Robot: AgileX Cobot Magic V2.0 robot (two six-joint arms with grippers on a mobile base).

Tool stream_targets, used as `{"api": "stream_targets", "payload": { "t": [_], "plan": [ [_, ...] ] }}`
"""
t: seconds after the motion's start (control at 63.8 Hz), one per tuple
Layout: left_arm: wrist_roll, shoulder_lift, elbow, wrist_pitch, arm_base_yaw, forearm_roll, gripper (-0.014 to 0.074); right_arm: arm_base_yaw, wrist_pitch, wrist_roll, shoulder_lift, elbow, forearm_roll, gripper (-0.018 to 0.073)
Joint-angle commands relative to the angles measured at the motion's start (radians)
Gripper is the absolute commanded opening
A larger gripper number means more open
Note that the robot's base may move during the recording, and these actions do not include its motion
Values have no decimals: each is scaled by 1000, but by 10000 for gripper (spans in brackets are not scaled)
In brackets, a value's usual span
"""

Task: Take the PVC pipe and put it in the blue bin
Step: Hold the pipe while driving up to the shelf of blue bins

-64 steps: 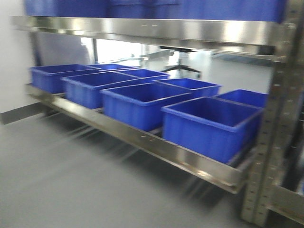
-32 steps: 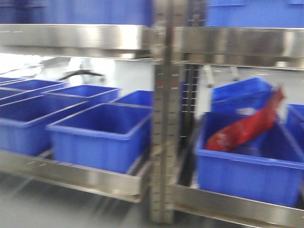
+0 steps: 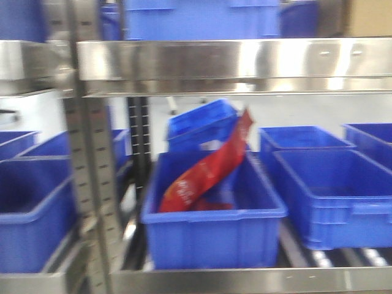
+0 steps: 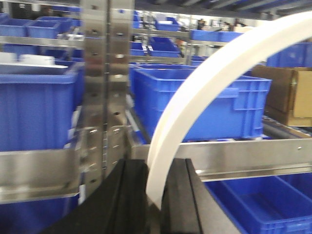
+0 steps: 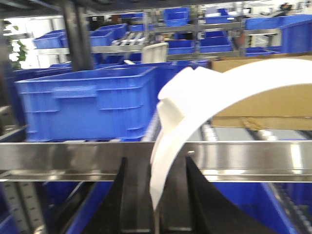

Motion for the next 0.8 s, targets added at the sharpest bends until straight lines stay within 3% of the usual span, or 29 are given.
{"api": "stream_targets", "payload": {
  "t": [0.0, 0.784],
  "plan": [
    [-10, -3, -7, -28, -5, -7, -111, 2, -18, -8, -5, 1, -8, -168],
    [-10, -3, -7, -28, -5, -5, -111, 2, -18, -8, -5, 1, -8, -168]
  ]
}}
